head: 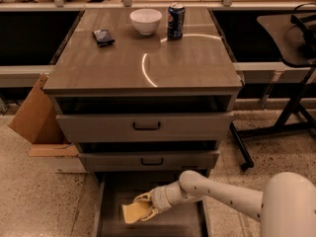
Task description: Pick sponge from bottom drawer and place on counter
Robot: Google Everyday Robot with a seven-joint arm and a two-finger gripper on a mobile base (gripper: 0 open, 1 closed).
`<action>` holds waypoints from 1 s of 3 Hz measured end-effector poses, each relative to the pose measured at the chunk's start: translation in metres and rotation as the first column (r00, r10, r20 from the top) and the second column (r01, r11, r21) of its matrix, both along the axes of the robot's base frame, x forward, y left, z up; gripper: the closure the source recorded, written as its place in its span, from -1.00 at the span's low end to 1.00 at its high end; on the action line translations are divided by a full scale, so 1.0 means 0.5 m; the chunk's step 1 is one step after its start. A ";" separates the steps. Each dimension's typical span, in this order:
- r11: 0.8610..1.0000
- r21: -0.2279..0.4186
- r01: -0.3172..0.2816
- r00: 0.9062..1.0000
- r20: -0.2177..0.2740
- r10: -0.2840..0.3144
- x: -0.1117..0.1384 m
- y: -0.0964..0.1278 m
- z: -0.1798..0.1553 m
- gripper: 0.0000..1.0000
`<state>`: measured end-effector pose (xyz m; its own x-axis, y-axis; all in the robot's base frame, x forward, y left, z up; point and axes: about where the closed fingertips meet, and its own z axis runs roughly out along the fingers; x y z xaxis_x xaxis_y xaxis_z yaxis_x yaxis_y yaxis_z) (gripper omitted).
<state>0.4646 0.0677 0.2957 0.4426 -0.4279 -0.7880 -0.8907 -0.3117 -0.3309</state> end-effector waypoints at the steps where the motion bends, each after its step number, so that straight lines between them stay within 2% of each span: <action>1: 0.997 -0.002 -0.083 0.992 0.098 0.083 -0.010 -0.051 0.131 1.00; 2: 0.993 0.026 -0.115 0.977 0.182 0.108 -0.016 -0.097 0.220 1.00; 3: 0.992 0.059 -0.114 0.960 0.263 0.095 -0.023 -0.151 0.311 1.00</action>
Offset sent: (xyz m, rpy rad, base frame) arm -0.0097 -0.0815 0.1659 0.0733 -0.2869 0.1391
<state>0.4530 -0.0078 0.4514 0.6746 -0.3141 -0.6680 -0.7353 -0.3651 -0.5709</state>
